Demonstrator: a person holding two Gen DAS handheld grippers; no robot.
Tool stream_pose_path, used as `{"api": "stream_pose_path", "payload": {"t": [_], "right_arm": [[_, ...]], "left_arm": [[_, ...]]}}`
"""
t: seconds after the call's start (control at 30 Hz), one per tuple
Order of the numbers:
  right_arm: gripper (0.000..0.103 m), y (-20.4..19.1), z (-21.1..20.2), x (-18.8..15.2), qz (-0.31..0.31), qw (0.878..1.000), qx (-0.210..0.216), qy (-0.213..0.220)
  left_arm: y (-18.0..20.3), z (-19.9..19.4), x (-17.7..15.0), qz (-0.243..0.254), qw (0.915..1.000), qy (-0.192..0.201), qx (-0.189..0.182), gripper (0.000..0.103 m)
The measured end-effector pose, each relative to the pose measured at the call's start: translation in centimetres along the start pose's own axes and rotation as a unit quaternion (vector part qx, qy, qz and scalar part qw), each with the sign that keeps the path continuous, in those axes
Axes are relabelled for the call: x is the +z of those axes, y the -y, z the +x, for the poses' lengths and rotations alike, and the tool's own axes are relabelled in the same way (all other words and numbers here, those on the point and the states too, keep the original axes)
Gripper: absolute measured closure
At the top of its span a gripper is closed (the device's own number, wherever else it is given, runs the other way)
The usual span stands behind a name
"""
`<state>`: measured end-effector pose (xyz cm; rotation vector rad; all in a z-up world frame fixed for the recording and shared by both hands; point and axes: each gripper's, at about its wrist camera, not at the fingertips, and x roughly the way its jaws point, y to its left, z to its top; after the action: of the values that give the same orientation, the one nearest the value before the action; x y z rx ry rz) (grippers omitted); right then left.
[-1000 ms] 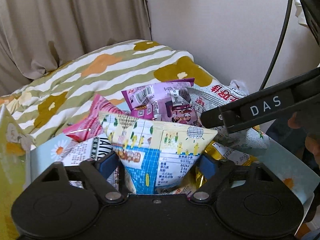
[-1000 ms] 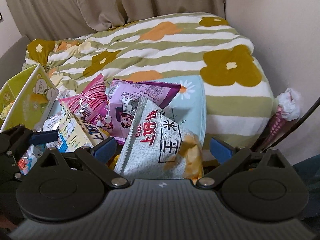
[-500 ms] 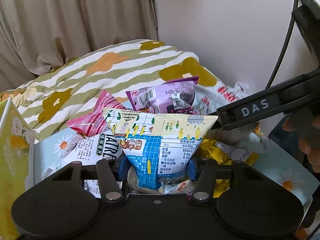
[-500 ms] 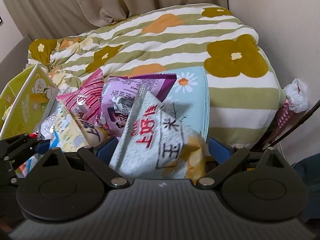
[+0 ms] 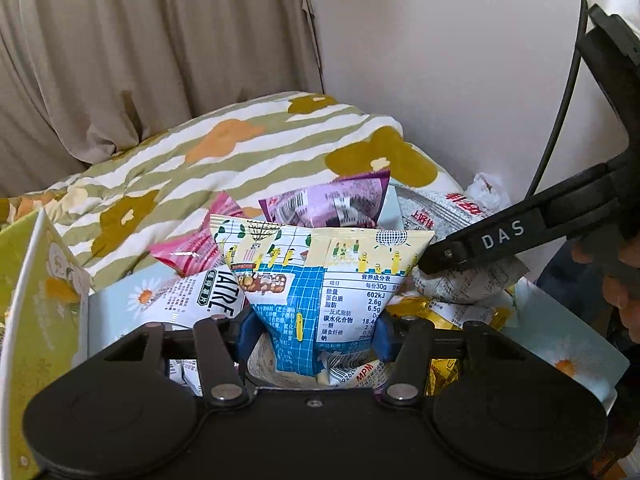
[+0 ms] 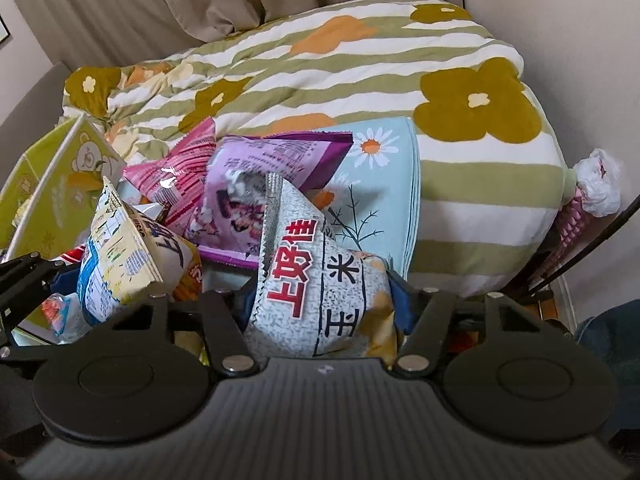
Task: Organize snacks
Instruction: 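Lift both held bags and carry them toward the cardboard box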
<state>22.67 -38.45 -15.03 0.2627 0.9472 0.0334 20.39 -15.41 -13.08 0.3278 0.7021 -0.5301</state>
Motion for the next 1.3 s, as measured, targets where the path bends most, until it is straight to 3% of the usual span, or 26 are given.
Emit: {"api": "stream_pose_path", "payload": {"t": [0.33, 0.63, 0.9, 1.3], "right_arm": [[0.027, -0.9, -4.2, 0.7, -0.013, 0.999, 0.004, 0.041], [0.027, -3.5, -8.2, 1.7, -0.040, 0.996, 0.021, 0.078], [0.027, -9.9, -9.5, 3.6, -0.077, 0.990, 0.060, 0.105], [0.027, -24.3, -7.2, 6.3, -0.118, 0.979, 0.116, 0.120]], "left_arm": [[0.4, -3.4, 0.9, -0.004, 0.9995, 0.032, 0.006, 0.045], [-1.4, -8.9, 2.0, -0.039, 0.9958, 0.078, 0.030, 0.045], [-7.6, -12.8, 1.8, -0.078, 0.9889, 0.092, 0.087, 0.045], [-21.0, -16.0, -0.6, -0.119, 0.9767, 0.081, 0.159, 0.045]]}}
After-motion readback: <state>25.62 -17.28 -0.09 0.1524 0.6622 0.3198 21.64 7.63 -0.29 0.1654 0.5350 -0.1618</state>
